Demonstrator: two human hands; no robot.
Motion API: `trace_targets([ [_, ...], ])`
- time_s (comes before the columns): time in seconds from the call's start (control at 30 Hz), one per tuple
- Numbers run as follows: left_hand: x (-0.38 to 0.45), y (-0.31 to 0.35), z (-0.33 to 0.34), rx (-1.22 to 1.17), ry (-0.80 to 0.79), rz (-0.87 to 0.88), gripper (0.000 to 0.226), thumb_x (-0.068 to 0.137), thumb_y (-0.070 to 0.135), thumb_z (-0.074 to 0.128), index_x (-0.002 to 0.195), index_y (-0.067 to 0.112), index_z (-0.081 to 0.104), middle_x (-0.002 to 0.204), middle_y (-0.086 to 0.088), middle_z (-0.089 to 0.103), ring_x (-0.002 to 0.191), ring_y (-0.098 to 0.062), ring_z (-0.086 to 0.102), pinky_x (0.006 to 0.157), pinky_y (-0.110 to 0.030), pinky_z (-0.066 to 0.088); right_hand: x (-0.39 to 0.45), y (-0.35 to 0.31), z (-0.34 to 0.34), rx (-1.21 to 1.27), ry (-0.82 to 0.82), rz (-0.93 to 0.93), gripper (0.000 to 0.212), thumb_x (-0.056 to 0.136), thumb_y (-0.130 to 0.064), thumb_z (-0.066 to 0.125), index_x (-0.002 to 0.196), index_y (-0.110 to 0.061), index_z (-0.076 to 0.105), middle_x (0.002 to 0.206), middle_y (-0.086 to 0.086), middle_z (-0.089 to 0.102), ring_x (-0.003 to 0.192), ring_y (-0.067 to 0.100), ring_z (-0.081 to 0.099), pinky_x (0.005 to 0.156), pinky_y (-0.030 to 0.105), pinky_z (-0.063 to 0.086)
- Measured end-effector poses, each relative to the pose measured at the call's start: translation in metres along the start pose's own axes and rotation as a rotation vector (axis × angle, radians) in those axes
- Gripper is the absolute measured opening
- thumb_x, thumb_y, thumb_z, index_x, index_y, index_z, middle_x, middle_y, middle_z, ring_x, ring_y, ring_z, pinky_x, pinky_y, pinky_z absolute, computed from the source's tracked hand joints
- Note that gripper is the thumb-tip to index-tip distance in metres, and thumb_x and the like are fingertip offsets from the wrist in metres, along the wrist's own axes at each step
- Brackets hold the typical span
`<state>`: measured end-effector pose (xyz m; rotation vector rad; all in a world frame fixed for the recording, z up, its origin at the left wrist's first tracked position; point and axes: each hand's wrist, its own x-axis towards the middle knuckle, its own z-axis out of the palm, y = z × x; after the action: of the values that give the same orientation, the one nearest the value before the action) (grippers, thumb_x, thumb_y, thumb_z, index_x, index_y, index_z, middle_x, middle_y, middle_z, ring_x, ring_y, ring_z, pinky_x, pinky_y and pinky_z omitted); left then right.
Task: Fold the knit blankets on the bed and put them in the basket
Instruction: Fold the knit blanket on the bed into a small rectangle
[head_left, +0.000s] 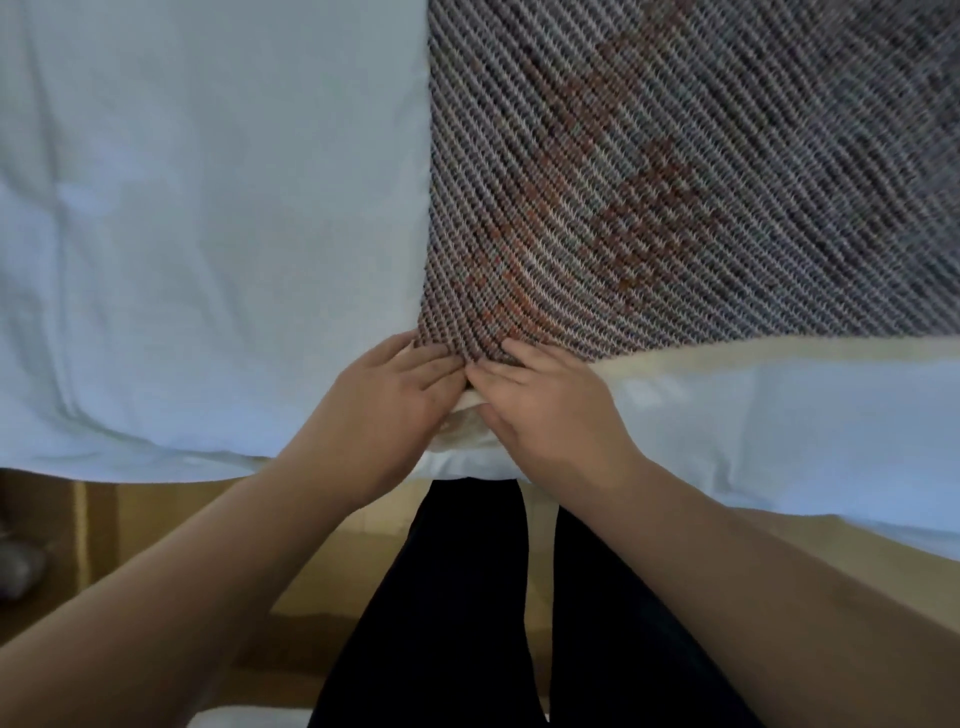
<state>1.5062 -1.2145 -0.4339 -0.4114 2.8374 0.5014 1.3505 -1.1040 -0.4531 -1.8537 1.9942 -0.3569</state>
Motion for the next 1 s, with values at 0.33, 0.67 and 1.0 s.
trace_targets([
  [0.33, -0.053, -0.027, -0.008, 0.12, -0.136, -0.049, 0.051, 0.082, 0.015, 0.036, 0.116, -0.001, 0.071, 0.119, -0.016, 0.072, 0.113, -0.033, 0.068, 0.1, -0.053, 0.047, 0.014, -0.057, 0.021, 0.028, -0.082, 0.036, 0.045, 0.091, -0.04, 0.041, 0.101, -0.017, 0.078, 0.101, -0.002, 0.076, 0.104, 0.03, 0.069, 0.087, 0.037, 0.054],
  [0.67, -0.039, -0.022, 0.012, -0.014, -0.048, -0.033, 0.053, 0.078, 0.007, 0.041, 0.124, -0.003, 0.066, 0.127, -0.018, 0.067, 0.117, -0.034, 0.065, 0.085, -0.043, 0.058, -0.01, -0.019, 0.013, -0.027, -0.063, 0.022, 0.042, 0.085, -0.024, 0.065, 0.125, -0.011, 0.066, 0.128, 0.005, 0.066, 0.125, 0.033, 0.056, 0.104, 0.047, 0.045],
  [1.0, -0.045, -0.014, 0.031, -0.179, 0.146, -0.16, 0.031, 0.083, 0.011, 0.067, 0.109, -0.004, 0.074, 0.116, -0.017, 0.072, 0.108, -0.031, 0.069, 0.109, -0.03, 0.037, 0.003, -0.039, 0.033, -0.059, 0.002, -0.077, 0.017, 0.086, -0.02, 0.063, 0.1, -0.017, 0.072, 0.106, -0.005, 0.072, 0.097, 0.027, 0.06, 0.082, 0.035, 0.037],
])
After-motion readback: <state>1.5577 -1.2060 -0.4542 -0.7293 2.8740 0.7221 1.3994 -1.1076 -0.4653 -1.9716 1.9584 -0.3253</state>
